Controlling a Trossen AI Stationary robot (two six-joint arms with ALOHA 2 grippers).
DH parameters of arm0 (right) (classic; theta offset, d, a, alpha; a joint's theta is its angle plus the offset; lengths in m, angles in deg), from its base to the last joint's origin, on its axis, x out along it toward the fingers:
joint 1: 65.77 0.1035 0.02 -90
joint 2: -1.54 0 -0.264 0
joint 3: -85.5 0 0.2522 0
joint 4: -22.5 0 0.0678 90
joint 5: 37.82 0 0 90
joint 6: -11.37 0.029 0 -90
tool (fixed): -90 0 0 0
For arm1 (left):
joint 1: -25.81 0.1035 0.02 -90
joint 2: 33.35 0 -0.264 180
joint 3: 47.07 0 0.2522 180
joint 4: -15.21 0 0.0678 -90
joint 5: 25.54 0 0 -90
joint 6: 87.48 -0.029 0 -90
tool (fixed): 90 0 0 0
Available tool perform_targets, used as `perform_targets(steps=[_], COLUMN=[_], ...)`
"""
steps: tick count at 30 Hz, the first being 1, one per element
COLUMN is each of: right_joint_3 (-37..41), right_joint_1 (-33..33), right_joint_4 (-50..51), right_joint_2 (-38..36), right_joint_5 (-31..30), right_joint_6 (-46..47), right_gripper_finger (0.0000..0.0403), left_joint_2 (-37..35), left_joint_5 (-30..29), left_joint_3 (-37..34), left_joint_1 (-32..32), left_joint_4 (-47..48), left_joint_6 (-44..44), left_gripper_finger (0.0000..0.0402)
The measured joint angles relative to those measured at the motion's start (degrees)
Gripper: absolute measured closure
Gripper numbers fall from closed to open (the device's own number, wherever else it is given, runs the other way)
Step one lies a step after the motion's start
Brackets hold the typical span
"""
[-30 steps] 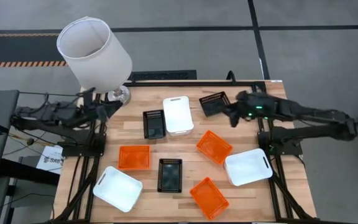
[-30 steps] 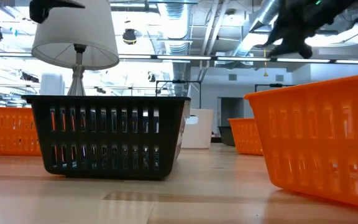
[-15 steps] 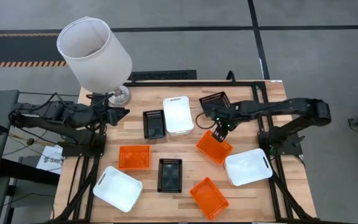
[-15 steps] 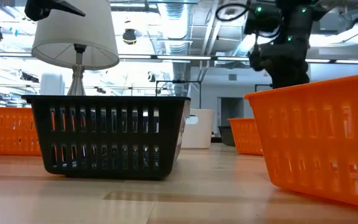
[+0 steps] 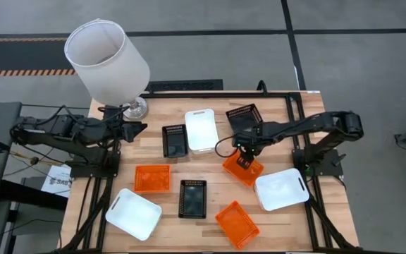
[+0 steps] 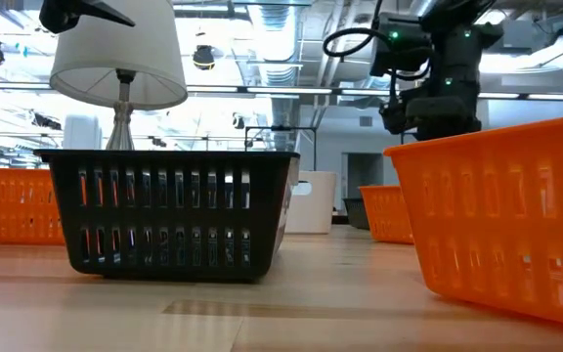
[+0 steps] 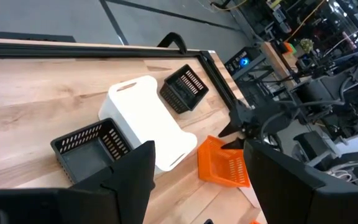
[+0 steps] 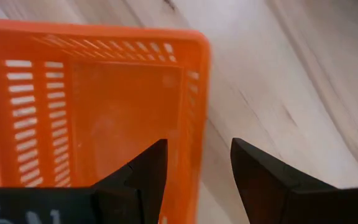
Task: Stack baskets by color
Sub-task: Adjust the top right orange bin
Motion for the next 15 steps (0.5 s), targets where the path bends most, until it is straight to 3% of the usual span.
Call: perform_targets(steps=[8,15], right_joint_3=[0.00,-0.62], right_joint_1=[-3.22,-8.68], right_joint_4=[-2.93,-3.11], right_joint_2=[5.09,5.19], right_joint_5=[-0.20,-0.35], right_joint_6=[4.54,7.39], right_gripper_finger=[0.0202,0.0202], left_joint_2=[0.00,0.00], left_joint_5=[-0.09,-0.14], left_joint_3=[0.00,0.00], left_joint_1=[0.00,0.02], left_joint_4=[-0.18,-0.20], left_joint_6=[0.00,0.02], left_gripper_finger=[0.0168,0.0168])
